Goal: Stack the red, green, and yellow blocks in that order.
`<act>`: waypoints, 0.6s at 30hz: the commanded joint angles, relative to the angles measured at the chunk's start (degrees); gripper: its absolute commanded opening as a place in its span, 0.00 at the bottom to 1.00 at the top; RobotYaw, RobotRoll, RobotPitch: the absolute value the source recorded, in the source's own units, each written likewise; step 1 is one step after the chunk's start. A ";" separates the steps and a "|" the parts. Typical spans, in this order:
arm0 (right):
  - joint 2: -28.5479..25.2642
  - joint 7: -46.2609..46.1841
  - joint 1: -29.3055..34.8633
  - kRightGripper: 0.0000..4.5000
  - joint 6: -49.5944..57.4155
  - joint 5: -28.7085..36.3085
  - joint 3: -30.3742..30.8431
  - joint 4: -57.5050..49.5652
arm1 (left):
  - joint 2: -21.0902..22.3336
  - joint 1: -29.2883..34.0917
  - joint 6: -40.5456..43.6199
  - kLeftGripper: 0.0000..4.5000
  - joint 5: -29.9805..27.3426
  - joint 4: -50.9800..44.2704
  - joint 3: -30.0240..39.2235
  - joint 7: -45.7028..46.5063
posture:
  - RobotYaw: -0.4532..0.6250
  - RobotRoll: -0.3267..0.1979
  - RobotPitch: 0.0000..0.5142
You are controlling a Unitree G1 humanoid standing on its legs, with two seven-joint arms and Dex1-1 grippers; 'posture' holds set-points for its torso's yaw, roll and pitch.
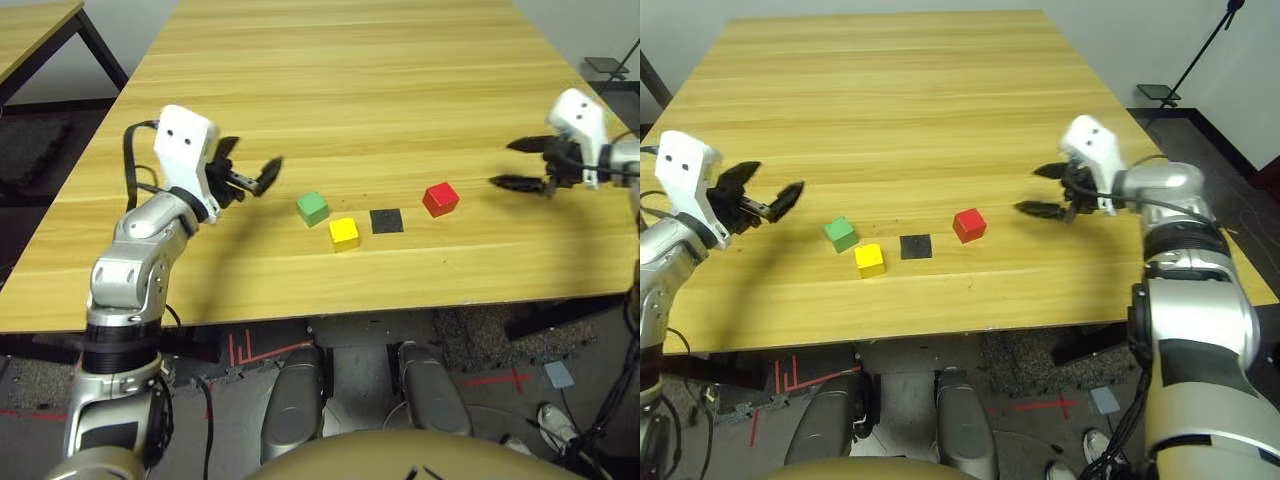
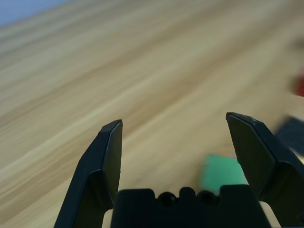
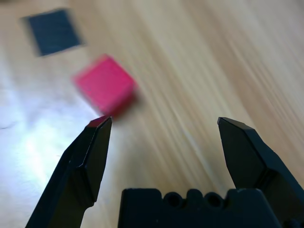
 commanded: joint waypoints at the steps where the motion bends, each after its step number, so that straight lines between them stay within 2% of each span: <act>1: 1.89 3.41 -2.79 1.00 -3.50 -4.31 4.23 1.96 | 0.67 -1.74 3.24 0.99 -1.16 -2.09 -3.20 -1.81 | 0.75 0.24 0.20; 9: 4.97 5.91 -6.41 1.00 -9.79 -11.08 10.52 4.64 | 0.78 -0.26 5.59 0.99 -0.62 -6.46 -4.73 -0.16 | 0.83 0.22 0.17; 18: 7.95 -1.66 -7.80 1.00 -12.84 -16.08 13.56 5.99 | 0.25 3.87 6.75 0.99 -0.49 -10.87 -3.37 3.07 | 0.89 0.21 0.19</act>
